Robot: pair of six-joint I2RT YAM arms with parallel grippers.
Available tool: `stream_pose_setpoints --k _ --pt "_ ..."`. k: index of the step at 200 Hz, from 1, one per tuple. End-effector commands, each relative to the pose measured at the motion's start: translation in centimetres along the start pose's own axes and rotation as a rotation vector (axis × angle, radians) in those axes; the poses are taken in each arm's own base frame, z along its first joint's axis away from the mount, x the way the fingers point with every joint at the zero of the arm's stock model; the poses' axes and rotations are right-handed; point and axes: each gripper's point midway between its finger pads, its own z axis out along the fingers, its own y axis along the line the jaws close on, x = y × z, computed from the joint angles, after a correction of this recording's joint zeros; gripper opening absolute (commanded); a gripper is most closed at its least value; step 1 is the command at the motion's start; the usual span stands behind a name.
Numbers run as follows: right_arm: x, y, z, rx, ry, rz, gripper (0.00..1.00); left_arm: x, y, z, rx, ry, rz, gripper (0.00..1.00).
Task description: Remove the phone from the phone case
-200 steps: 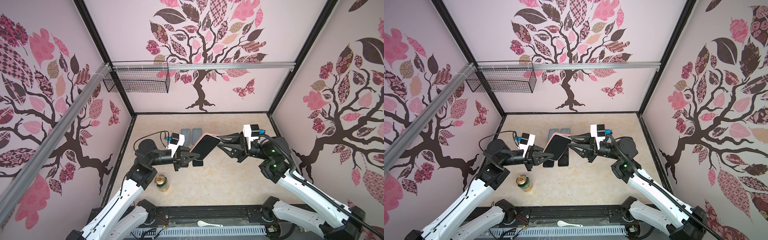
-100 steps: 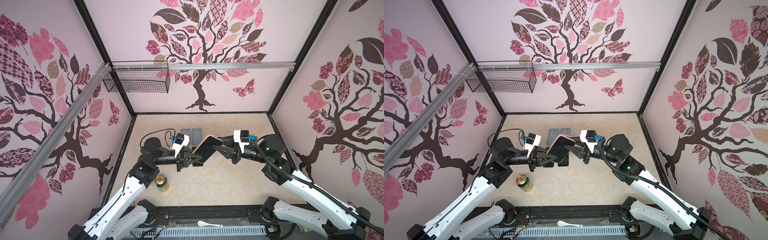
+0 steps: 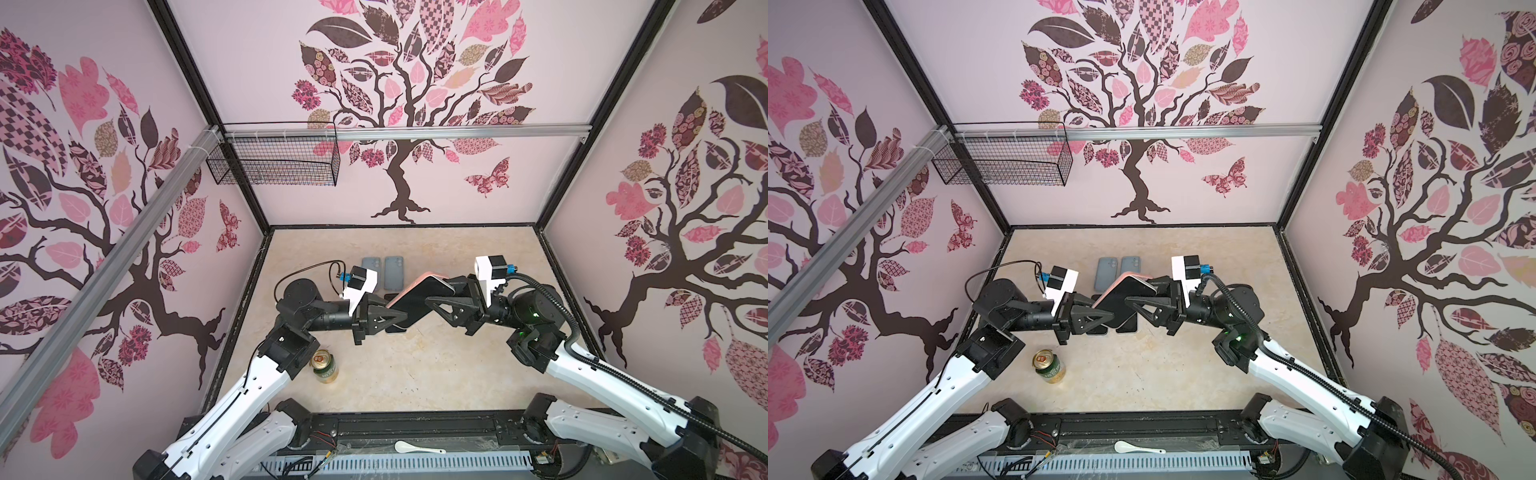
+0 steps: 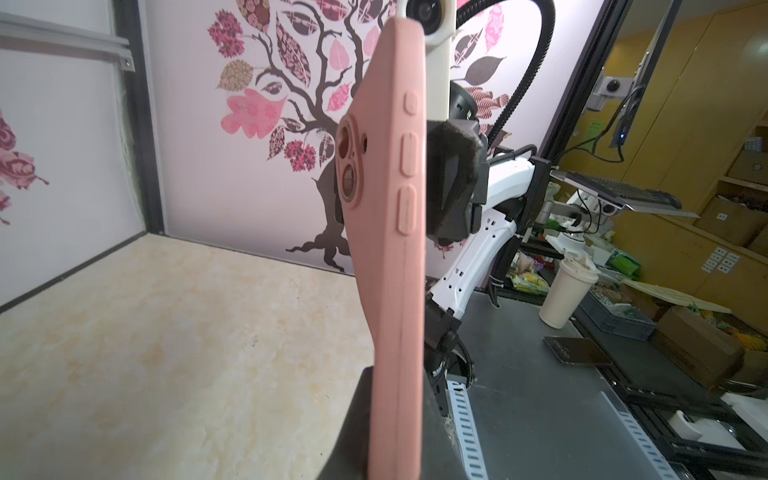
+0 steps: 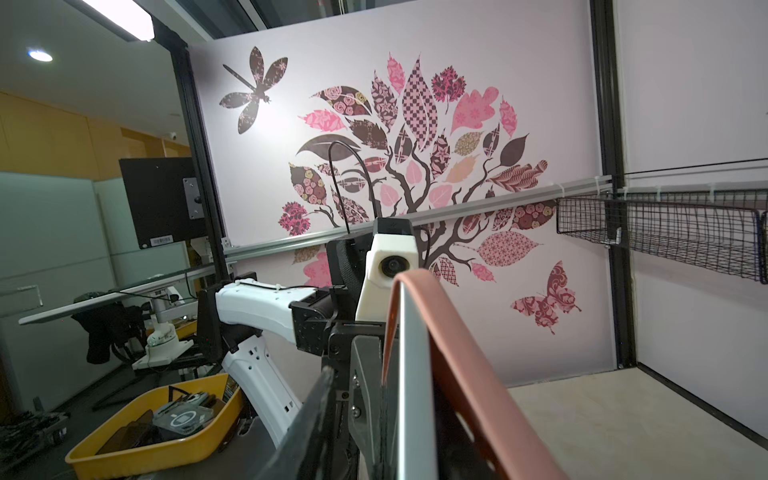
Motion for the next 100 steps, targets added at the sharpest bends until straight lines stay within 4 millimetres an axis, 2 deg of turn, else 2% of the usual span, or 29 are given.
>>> stream_pose_setpoints --k 1,32,70,100 --pt "3.3 3.8 0.9 -0.197 0.095 0.119 0.34 -7.9 2.0 -1.5 -0.194 -0.315 0.084 0.00" --pt "2.2 3.7 1.9 -0.178 0.001 0.095 0.34 -8.6 2.0 -1.4 -0.191 -0.369 0.064 0.00" --pt "0.7 3.6 2.9 -0.169 -0.089 0.080 0.34 -8.2 2.6 -1.2 -0.193 -0.388 0.036 0.00" --pt "0.6 3.5 3.3 -0.167 -0.098 0.079 0.33 -8.2 3.0 -1.5 -0.208 -0.420 0.016 0.00"
